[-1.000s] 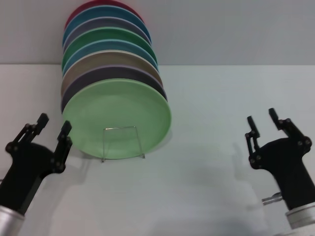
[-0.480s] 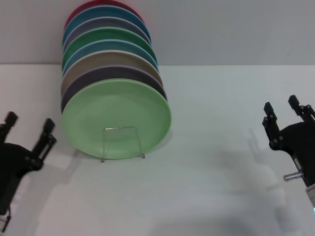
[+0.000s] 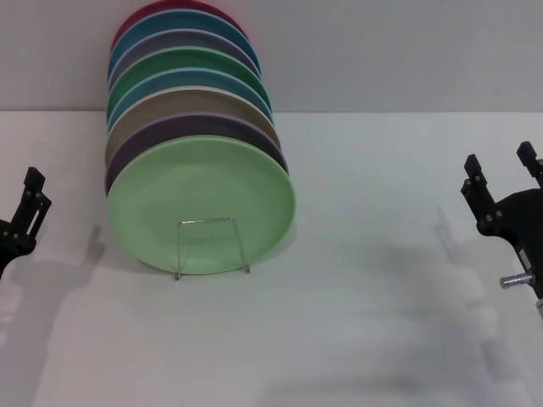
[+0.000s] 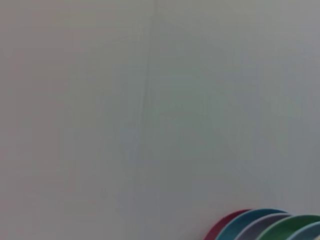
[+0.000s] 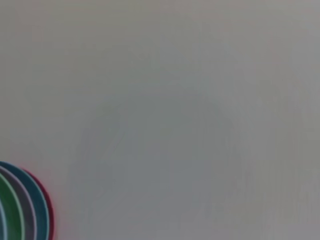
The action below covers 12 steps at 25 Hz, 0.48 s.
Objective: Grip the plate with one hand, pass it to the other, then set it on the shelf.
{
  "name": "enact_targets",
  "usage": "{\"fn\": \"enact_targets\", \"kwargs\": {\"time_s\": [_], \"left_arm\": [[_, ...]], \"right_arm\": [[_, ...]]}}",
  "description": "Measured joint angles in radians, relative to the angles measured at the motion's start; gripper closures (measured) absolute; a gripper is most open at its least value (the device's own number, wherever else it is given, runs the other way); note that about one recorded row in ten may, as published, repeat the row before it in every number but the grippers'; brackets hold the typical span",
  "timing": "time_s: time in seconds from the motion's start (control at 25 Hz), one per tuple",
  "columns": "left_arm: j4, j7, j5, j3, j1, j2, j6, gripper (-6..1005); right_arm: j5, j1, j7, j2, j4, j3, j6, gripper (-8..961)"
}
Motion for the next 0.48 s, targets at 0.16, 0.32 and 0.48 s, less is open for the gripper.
{"fn": "enact_targets", "kwargs": {"time_s": [0.16,0.32,0.48], "left_arm": [[0.005,0.004,0.000,-0.006,-0.010,0.001,-0.005,186],[0.002,0.004,0.000,-0.010,-0.014,0.000,-0.027,186],[0.001,0.003,0.000,-0.010,-0.019,-0.001,-0.035,186]], "right_arm": [[0.000,0.014,0.003,0.000,-0.015,0.014,0.001,294],[0.000,0.028,0.010,0.002,-0.026,0.036,0.006,295],[0.000,0.035,0.012,0.003,-0.023,0.049,0.002,295]]}}
